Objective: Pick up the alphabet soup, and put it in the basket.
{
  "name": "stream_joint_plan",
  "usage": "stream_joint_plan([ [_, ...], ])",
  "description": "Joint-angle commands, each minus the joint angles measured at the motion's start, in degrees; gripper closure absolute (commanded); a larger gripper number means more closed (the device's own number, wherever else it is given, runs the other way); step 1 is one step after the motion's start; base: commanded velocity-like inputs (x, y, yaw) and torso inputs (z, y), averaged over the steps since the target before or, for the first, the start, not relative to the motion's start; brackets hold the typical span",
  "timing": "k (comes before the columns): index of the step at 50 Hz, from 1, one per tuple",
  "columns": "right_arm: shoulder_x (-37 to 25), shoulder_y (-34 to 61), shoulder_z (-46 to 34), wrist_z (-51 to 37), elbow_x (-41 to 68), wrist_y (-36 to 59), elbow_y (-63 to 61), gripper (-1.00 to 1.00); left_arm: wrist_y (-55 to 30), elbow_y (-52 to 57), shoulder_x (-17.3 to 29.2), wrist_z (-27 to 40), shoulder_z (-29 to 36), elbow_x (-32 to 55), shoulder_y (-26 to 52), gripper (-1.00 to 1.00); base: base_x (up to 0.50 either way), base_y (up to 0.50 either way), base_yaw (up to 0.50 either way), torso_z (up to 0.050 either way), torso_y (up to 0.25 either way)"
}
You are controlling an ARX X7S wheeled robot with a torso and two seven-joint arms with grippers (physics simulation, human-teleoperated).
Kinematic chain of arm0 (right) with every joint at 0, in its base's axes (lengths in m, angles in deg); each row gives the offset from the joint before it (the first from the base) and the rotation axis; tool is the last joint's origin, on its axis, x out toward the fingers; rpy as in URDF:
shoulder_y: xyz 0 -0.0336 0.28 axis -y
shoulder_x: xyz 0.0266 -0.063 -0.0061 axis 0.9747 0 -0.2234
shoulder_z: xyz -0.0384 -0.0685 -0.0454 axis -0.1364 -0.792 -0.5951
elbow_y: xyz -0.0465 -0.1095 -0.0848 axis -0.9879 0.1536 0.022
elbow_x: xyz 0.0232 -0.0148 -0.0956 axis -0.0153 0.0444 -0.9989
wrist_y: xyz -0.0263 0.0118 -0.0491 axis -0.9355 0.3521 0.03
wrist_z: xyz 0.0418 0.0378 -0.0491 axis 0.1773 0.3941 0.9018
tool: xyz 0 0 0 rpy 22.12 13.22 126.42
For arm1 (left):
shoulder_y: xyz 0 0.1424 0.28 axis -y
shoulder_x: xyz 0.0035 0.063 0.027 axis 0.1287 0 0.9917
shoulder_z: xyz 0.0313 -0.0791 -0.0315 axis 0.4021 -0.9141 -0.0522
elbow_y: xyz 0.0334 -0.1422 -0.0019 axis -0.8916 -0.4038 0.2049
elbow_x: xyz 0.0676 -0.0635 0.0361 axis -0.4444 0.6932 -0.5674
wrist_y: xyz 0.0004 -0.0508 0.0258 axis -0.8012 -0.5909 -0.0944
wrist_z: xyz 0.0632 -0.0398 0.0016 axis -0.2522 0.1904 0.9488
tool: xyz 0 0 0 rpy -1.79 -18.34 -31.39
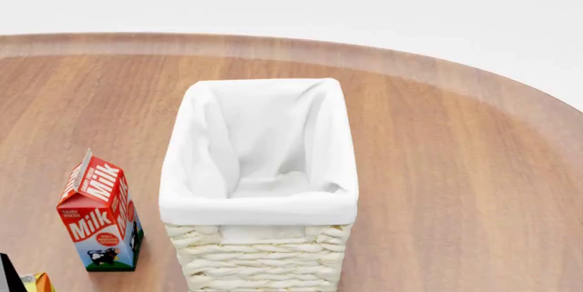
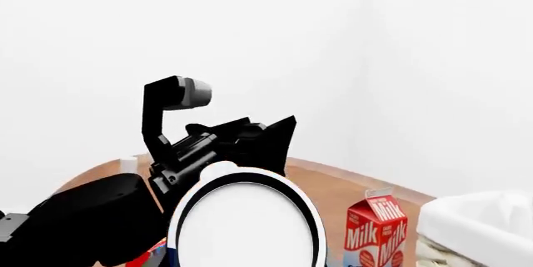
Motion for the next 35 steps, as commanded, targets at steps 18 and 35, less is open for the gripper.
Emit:
stream_joint_plan([
  [18,6.16,8.1,4.37,-4.39,9.15,0.54,5.82,1.0,0.01,0.67,0.39,0.58,0.04,0.02,-0.34,-1.0,0.0,0.0,0.0,0.0,0.001],
  [35,6.0,12.28,6.36,-17.05,6.79,11.6,-1.33,1.0,-0.06,0.47,0.48,0.7,0.33,-0.07,-0.17,-1.0,0.0,0.0,0.0,0.0,0.001],
])
